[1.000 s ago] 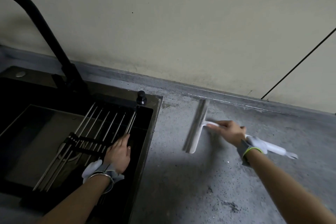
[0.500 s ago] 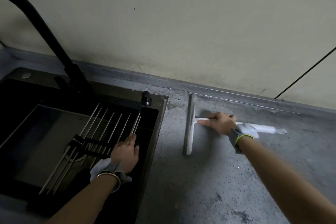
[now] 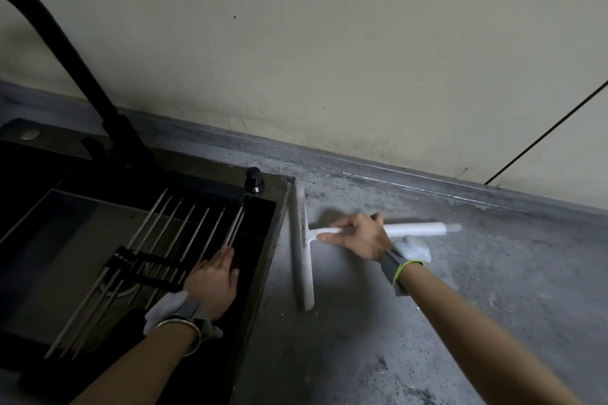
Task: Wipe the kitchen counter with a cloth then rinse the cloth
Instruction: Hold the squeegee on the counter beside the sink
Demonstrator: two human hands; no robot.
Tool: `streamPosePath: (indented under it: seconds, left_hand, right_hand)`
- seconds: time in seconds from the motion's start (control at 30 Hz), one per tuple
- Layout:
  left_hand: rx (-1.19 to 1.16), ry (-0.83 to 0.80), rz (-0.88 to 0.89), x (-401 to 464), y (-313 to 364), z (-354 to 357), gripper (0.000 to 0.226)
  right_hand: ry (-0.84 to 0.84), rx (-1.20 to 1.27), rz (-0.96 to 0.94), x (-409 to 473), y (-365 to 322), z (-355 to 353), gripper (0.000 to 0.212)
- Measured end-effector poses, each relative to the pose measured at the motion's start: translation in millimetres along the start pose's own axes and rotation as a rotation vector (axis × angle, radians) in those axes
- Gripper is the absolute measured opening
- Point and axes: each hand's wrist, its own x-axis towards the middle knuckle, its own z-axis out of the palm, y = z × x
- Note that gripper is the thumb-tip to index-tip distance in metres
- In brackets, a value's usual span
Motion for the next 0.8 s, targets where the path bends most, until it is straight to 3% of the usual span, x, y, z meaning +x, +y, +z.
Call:
streamPosePath:
  seconds: [0.07, 0.13, 0.27, 0.33, 0.5, 0.8]
  left_hand:
    - [-0.005, -0.015, -0.008, 0.9, 1.2, 1.7, 0.054]
    - [0.001, -0.019, -0.005, -0.8, 0.3, 1.2, 0.054]
    - [-0.016, -0.021, 0.000, -3.5, -1.5, 1.3, 0.055]
    - [-0.068, -0.039, 0.002, -5.5, -3.4, 0.7, 0.056]
    - [-0.196, -0.052, 0.012, -15.4, -6.4, 2.1, 0.056]
    - [-0.323, 0.145, 0.004, -51.3, -14.5, 20.6, 0.053]
  right_hand:
    - [0.103, 0.093, 0.082, -9.1, 22.5, -15.4, 0.039]
    - [0.167, 0.079, 0.164, -16.9, 46.6, -32.1, 0.050]
    - [0.118, -0.058, 0.299, -36.9, 85.4, -54.2, 0.071]
    - [0.069, -0.097, 0.312, -44.7, 93.6, -54.6, 0.071]
    - [0.046, -0.159, 0.251, -58.2, 68.9, -33.9, 0.048]
    - [-0.013, -0.149, -0.007, -89.2, -0.3, 44.6, 0.045]
